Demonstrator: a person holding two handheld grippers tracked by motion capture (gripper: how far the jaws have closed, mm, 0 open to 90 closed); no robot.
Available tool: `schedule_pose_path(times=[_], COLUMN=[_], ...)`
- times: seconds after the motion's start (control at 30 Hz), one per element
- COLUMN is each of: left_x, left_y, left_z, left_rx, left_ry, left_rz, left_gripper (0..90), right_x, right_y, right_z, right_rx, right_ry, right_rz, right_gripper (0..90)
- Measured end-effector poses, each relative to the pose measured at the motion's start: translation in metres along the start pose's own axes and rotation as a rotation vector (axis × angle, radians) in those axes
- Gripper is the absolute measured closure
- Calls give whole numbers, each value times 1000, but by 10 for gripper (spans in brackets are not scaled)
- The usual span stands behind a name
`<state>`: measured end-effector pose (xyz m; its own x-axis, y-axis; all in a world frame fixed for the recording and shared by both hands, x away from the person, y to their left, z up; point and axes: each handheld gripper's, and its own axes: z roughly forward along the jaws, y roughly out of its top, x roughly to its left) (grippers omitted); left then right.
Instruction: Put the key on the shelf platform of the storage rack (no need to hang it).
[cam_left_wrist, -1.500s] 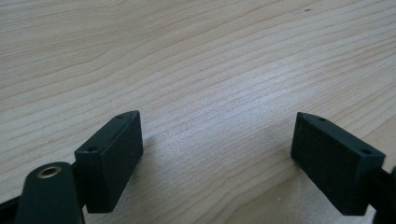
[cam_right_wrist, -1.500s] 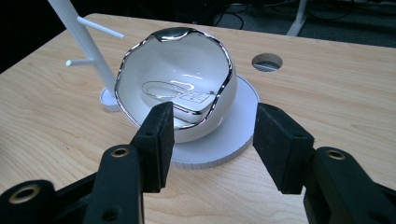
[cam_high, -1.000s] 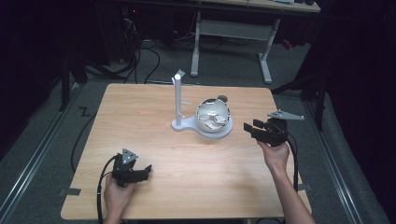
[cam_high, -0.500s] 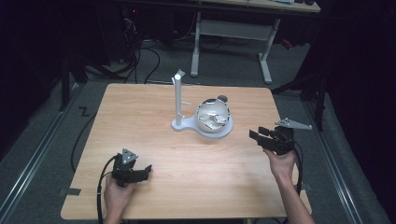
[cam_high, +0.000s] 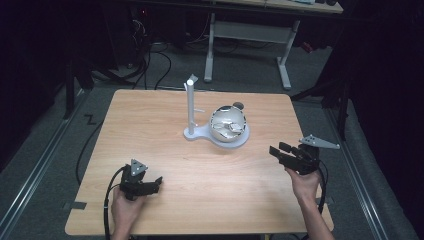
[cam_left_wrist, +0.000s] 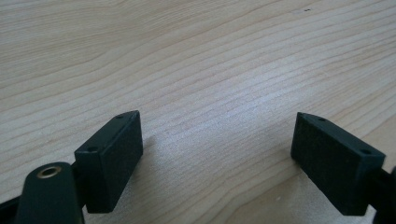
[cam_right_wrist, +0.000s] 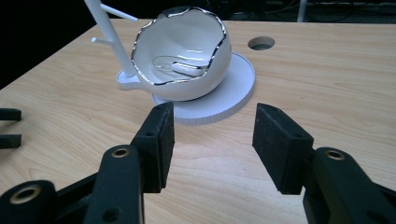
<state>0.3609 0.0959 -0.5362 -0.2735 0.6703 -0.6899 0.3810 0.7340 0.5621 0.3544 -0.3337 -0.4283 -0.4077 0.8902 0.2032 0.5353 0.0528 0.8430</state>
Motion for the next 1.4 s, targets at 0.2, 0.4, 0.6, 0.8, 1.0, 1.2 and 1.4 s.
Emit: schedule_pose_path(times=[0.2, 0.4, 0.6, 0.8, 1.0, 1.2, 1.4], left_x=[0, 0, 0, 0, 0, 0, 0], left_y=[0, 0, 0, 0, 0, 0, 0], left_z=[0, 0, 0, 0, 0, 0, 0], left_rx=[2, 2, 0, 2, 0, 0, 2], left_ry=[-2, -3, -1, -3, 0, -1, -2], left_rz=[1, 3, 2, 2, 1, 2, 2], left_gripper=[170, 170, 170, 170, 170, 170, 170], right_x=[6, 11, 14, 19, 23, 25, 29], right_y=[-7, -16, -22, -29, -33, -37, -41], right_z=[-1, 0, 3, 6, 13, 19, 25], right_rx=[1, 2, 10, 16, 24, 31, 47], right_ry=[11, 27, 34, 47, 56, 68, 74], right_rz=[-12, -13, -14, -13, -13, -12, -11], right_gripper=[489, 488, 488, 488, 491, 493, 494])
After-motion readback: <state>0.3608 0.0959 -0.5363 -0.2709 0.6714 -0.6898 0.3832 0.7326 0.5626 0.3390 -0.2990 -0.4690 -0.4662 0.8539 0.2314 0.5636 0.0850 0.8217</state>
